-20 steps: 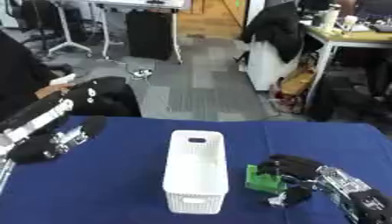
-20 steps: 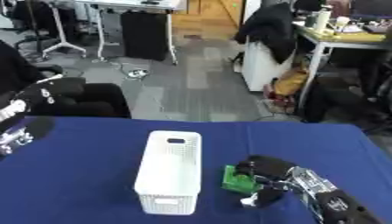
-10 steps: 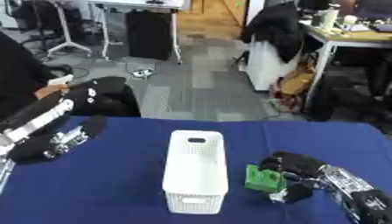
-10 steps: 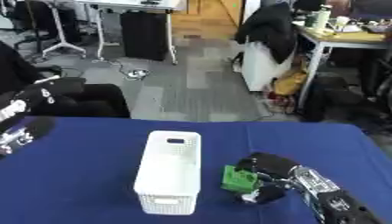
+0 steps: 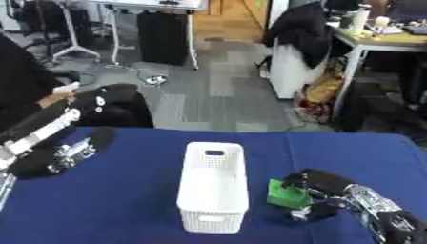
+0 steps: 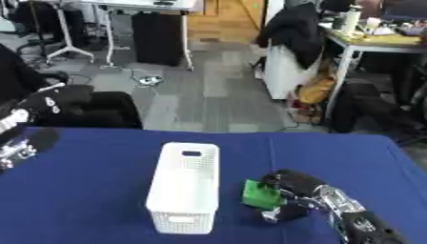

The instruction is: Pick up objects on the table and place them in the box.

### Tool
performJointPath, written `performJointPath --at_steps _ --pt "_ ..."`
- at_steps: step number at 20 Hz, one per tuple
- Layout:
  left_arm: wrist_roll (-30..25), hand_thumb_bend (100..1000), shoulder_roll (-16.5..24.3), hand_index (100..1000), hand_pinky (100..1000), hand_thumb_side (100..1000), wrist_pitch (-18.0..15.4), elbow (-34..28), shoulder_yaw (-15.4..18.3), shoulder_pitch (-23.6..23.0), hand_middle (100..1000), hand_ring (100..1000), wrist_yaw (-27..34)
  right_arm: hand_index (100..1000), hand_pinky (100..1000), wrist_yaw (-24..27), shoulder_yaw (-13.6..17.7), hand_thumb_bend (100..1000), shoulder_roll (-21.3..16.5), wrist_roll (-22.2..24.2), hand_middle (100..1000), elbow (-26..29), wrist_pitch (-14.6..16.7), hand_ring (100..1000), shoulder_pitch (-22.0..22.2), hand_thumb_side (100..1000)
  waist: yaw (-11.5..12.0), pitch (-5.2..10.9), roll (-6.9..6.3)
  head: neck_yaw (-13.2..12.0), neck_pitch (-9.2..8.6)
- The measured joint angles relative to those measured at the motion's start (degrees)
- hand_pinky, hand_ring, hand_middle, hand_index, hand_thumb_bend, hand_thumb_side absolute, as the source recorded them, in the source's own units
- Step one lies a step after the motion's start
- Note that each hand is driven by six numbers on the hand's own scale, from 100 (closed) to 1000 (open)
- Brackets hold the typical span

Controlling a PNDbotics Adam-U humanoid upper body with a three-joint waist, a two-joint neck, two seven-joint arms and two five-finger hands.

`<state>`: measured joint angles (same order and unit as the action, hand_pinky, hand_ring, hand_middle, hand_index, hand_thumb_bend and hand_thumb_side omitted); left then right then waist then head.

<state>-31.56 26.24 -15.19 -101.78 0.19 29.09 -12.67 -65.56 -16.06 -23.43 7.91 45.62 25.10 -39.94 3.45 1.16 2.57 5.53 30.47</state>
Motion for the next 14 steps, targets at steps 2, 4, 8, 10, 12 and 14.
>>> performJointPath --at_steps 2,4,8,10,12,14 --pt "0.0 132 0.0 992 849 1000 0.0 0.0 0.0 0.0 1000 966 0.0 918 962 -0.4 0.6 491 0.2 -0.5 863 0.0 -0.5 813 -0.1 1000 0.0 0.00 -0.02 0.0 0.00" --pt "0.0 132 0.0 992 849 1000 0.0 0.0 0.0 0.0 1000 966 0.0 916 964 -0.8 1.0 492 0.5 -0.9 865 0.0 -0.9 814 -0.3 1000 0.0 0.00 -0.03 0.0 0.00" --pt "-0.1 132 0.0 992 849 1000 0.0 0.0 0.0 0.0 1000 966 0.0 917 980 -2.1 1.5 492 0.9 -1.6 876 0.2 -1.6 822 -0.9 1000 0.0 0.00 -0.04 0.0 0.00" --pt "-0.1 132 0.0 992 849 1000 0.0 0.0 0.0 0.0 1000 966 0.0 917 988 -2.8 1.6 499 0.9 -1.8 881 0.2 -1.4 824 -1.1 1000 0.0 0.00 -0.04 0.0 0.00" --pt "-0.2 132 0.0 992 849 1000 0.0 0.0 0.0 0.0 1000 966 0.0 917 994 -3.5 1.5 499 1.0 -2.0 884 -0.1 -1.2 826 -1.2 1000 0.0 0.00 -0.04 0.0 0.00" --pt "-0.2 132 0.0 992 849 1000 0.1 0.0 0.0 0.0 1000 966 0.0 918 1000 -4.1 1.5 501 1.0 -2.0 888 -0.7 -0.7 829 -1.2 1000 0.0 0.00 -0.04 0.0 0.00"
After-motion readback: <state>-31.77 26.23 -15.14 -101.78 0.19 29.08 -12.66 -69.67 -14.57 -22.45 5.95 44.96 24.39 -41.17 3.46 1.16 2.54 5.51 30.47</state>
